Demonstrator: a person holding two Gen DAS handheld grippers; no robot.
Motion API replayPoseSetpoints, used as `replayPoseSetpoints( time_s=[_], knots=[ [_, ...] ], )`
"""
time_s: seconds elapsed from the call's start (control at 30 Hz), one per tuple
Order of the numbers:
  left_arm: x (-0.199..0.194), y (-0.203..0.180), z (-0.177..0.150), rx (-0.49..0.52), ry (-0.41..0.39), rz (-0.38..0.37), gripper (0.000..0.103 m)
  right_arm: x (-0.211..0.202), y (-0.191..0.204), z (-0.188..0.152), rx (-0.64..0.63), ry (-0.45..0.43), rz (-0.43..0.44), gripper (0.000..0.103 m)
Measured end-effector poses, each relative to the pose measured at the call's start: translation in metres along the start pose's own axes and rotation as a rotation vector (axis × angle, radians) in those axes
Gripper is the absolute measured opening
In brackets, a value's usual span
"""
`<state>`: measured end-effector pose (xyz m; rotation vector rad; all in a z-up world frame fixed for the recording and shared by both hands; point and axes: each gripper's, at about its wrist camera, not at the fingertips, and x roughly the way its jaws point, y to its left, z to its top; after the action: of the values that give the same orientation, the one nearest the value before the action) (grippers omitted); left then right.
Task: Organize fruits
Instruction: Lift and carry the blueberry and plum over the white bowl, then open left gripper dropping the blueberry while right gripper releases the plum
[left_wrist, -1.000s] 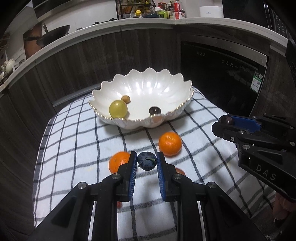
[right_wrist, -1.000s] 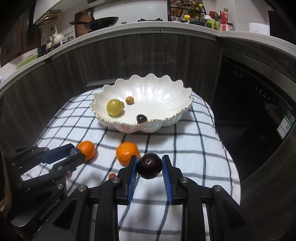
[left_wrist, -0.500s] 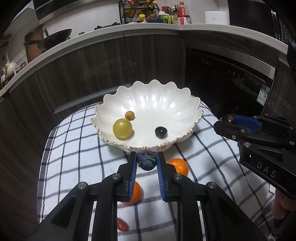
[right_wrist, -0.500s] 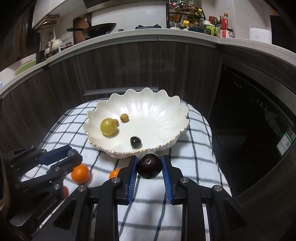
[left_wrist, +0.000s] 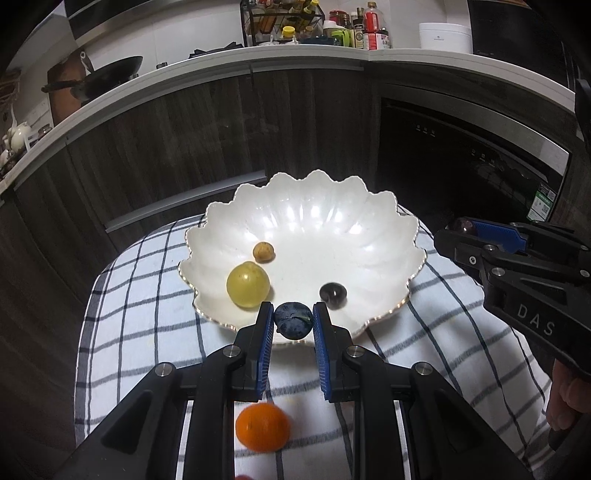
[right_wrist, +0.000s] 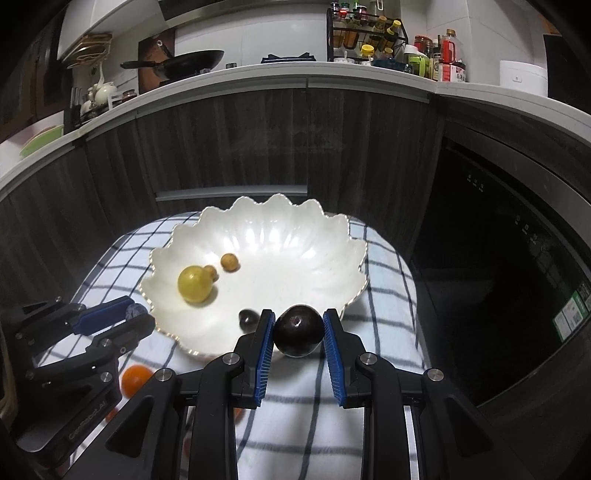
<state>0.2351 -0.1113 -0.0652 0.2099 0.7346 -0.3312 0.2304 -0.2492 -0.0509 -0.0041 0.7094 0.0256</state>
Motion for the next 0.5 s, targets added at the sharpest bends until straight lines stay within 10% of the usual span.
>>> replayPoseSetpoints(
  time_s=[0.5],
  knots=[
    [0.042, 0.005, 0.033, -0.012, 0.013, 0.029, 0.022, 0.041, -0.018, 0.028, 0.001, 0.008, -0.011, 0.028]
  ],
)
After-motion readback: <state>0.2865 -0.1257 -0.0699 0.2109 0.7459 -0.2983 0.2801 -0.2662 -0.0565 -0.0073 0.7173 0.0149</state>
